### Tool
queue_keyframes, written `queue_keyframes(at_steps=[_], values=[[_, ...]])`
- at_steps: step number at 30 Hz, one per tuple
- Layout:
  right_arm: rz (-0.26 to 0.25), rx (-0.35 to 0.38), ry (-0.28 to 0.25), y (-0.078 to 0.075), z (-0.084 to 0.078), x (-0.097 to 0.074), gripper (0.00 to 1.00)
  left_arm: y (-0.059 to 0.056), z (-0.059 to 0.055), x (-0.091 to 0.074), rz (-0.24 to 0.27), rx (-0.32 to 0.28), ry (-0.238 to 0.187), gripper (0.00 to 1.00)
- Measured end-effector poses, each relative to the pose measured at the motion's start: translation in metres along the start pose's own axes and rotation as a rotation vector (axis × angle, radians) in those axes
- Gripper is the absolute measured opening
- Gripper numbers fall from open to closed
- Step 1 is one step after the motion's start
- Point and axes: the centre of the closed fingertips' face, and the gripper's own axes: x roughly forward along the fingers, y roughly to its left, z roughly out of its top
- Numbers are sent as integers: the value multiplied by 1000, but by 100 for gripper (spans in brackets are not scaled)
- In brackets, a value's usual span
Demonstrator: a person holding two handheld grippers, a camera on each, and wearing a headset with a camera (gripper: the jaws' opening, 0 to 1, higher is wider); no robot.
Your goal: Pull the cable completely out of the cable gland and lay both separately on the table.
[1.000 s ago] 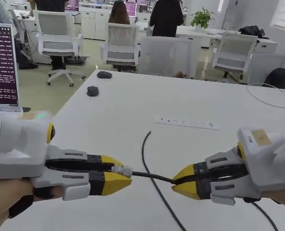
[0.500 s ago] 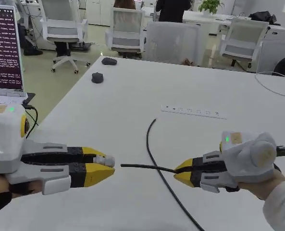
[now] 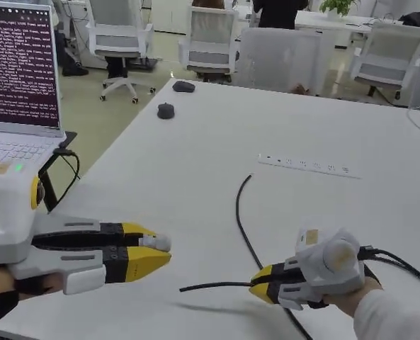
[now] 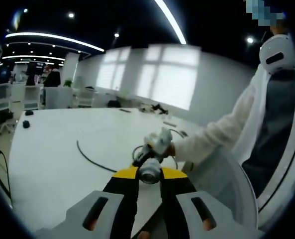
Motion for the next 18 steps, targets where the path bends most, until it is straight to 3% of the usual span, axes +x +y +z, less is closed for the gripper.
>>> queue_keyframes(at_steps=[9,18], values=[[31,69,35,8,-18,5,6,5,7,10,-3,-4,0,17],[23,132,-9,5,-10,-8,20,5,15,30,-41,36,56,17]])
